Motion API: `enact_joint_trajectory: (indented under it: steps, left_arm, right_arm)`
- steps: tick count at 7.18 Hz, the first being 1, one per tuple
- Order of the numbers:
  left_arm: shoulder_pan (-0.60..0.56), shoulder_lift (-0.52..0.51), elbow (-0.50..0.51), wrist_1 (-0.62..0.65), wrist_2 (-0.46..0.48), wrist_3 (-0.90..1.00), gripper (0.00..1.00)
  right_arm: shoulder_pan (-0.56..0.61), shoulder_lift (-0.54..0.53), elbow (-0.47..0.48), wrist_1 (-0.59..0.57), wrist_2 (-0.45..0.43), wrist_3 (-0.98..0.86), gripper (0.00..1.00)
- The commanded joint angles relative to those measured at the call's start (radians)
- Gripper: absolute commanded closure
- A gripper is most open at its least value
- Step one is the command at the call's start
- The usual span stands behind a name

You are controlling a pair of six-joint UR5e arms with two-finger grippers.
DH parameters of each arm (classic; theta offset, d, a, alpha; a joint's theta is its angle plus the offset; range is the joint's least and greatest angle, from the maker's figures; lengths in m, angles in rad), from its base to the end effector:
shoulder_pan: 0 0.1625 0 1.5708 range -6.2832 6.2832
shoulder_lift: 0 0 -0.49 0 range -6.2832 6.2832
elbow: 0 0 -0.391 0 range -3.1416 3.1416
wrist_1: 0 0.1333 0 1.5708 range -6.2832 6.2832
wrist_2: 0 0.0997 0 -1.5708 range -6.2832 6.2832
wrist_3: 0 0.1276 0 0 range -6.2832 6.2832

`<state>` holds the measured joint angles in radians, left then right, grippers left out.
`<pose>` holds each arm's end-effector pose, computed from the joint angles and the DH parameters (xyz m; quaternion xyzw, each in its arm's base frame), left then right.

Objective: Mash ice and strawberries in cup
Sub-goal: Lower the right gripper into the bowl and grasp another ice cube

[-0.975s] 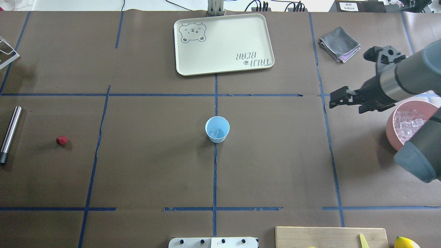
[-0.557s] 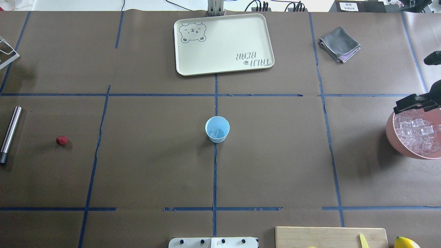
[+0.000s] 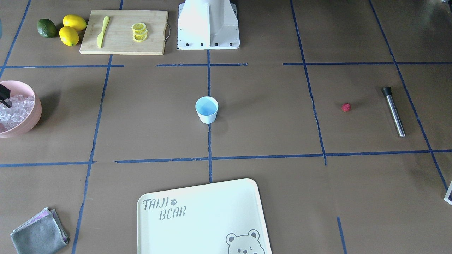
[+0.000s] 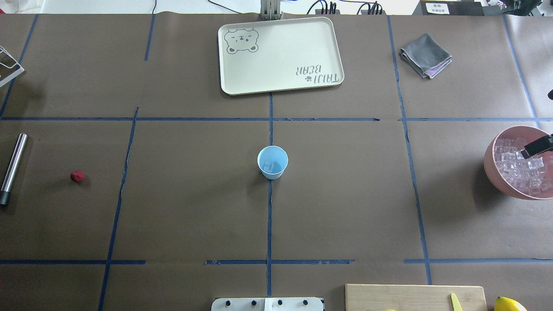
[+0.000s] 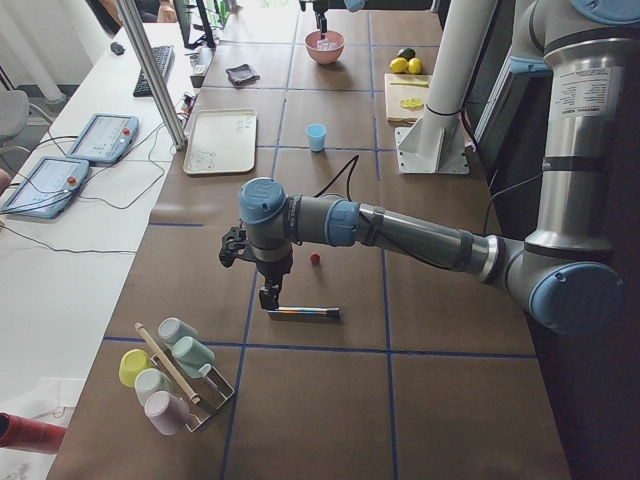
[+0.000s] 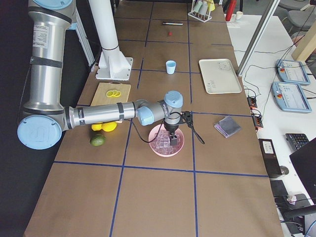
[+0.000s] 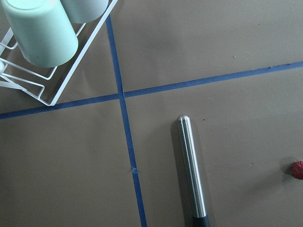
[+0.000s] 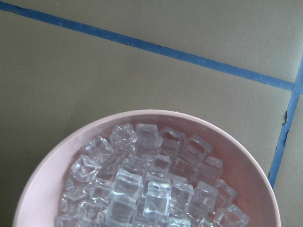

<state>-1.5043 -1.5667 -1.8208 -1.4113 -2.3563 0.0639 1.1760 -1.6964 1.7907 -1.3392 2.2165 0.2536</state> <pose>-0.0108 -0.4861 0.6386 0.0394 0.3824 0.0766 0.9200 -0.1228 -0.4417 0.6765 0.0461 -0.3458 -0.1174 0.9298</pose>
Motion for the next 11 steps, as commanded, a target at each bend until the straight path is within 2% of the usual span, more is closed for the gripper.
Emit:
enact_joint_trajectory:
  steps: [1,4,5,6,7,8,9,10,11]
  left_arm:
    - [-0.001,0.000,-0.002,0.000,-0.006,-0.001,0.00]
    - [0.001,0.013,-0.011,0.000,-0.008,-0.001,0.00]
    - [0.001,0.013,-0.015,0.000,-0.008,-0.001,0.00]
    - [0.001,0.013,-0.017,0.000,-0.008,-0.001,0.00]
    - [0.001,0.013,-0.015,0.000,-0.008,-0.001,0.00]
    - [0.001,0.013,-0.017,0.000,-0.008,-0.001,0.00]
    - [0.001,0.013,-0.017,0.000,-0.009,-0.001,0.00]
    - [0.001,0.013,-0.017,0.000,-0.020,-0.001,0.00]
    - [0.001,0.013,-0.017,0.000,-0.020,-0.001,0.00]
  right_arm:
    - [-0.005,0.001,-0.025,0.000,0.008,-0.007,0.00]
    - [-0.045,0.018,-0.073,0.000,0.011,-0.007,0.01]
    - [-0.045,0.015,-0.070,0.000,0.053,-0.005,0.02]
    - [-0.045,0.008,-0.071,0.000,0.068,-0.005,0.10]
    - [-0.044,0.003,-0.071,0.000,0.071,-0.005,0.31]
    - [-0.044,0.000,-0.073,0.000,0.071,-0.007,0.65]
    - [-0.044,-0.003,-0.073,0.000,0.071,-0.013,0.92]
    - [-0.044,-0.005,-0.073,0.000,0.071,-0.017,1.00]
    - [-0.042,-0.002,-0.070,0.002,0.071,-0.017,1.00]
